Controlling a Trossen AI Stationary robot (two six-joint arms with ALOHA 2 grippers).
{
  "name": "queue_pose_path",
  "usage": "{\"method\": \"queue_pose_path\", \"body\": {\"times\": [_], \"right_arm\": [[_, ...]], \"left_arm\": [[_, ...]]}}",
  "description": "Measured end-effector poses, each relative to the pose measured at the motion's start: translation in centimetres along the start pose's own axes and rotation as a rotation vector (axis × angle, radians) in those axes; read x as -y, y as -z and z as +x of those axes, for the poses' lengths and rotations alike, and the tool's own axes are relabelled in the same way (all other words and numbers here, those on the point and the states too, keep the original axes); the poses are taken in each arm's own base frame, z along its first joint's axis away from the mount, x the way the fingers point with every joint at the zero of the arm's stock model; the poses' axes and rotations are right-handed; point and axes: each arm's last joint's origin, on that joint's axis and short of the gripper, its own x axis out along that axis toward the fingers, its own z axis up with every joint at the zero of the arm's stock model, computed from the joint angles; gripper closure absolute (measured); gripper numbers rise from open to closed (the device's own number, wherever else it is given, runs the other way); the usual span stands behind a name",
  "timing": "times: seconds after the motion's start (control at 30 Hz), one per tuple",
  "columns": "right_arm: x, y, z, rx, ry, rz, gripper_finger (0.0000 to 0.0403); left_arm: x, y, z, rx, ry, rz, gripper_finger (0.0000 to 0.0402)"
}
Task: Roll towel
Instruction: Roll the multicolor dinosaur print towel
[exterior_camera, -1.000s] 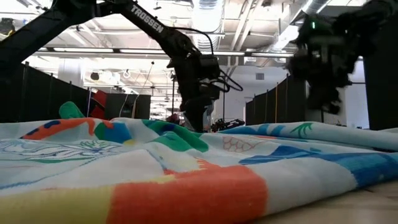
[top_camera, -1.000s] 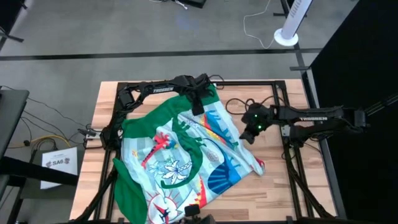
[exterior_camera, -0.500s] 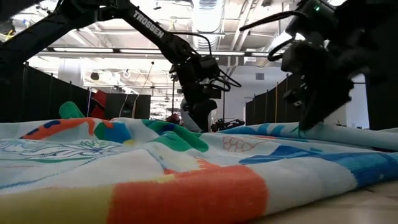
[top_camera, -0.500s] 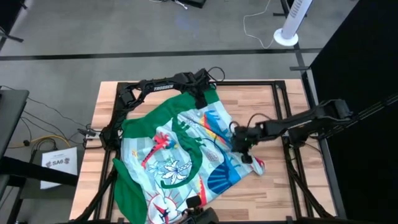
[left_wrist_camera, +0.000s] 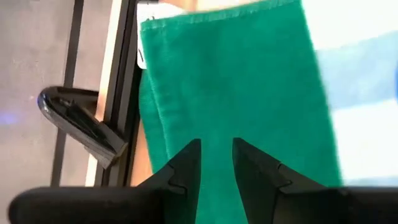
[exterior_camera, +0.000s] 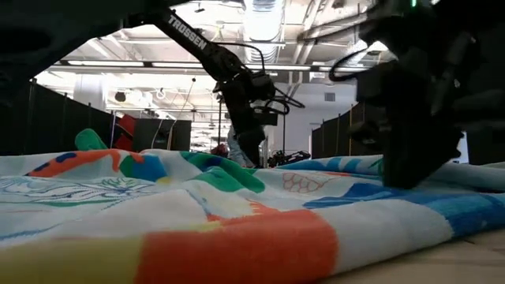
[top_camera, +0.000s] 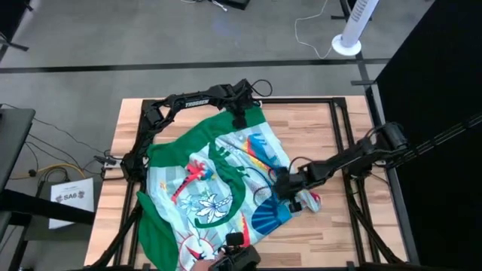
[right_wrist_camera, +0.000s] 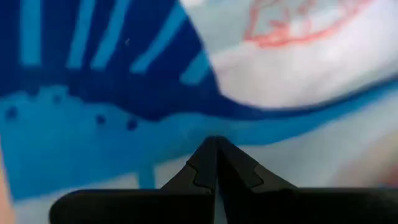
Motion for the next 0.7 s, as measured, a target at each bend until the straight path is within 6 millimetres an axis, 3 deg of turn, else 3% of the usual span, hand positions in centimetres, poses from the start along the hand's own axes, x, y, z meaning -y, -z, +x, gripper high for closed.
{"method": "queue_pose_path", "body": {"times": [0.23, 0.37, 0.47, 0.57, 0.7], "right_arm": [[-4.1, -2.8, 1.3, -0.032, -0.065, 0.191, 0.0403], [-7.0, -3.9, 0.5, -0.033, -0.183, 0.374, 0.0403], [-8.0, -4.8, -1.1, -0.031, -0.322, 0.509, 0.0403], [-6.4, -6.3, -4.5, 0.099, -0.313, 0.567, 0.0403], [-0.9, -5.6, -8.2, 0.149, -0.066, 0.576, 0.0403]], "left_arm": [[-0.7, 2.2, 1.1, -0.084, 0.050, 0.047, 0.0325], [-1.0, 2.4, 1.1, -0.091, 0.053, 0.053, 0.0325], [-1.1, 2.6, 0.8, -0.114, 0.048, 0.069, 0.0325], [-1.5, 1.9, -0.6, -0.110, 0.044, 0.069, 0.0325], [-2.0, 1.3, -3.5, -0.122, 0.066, 0.020, 0.0325]]}}
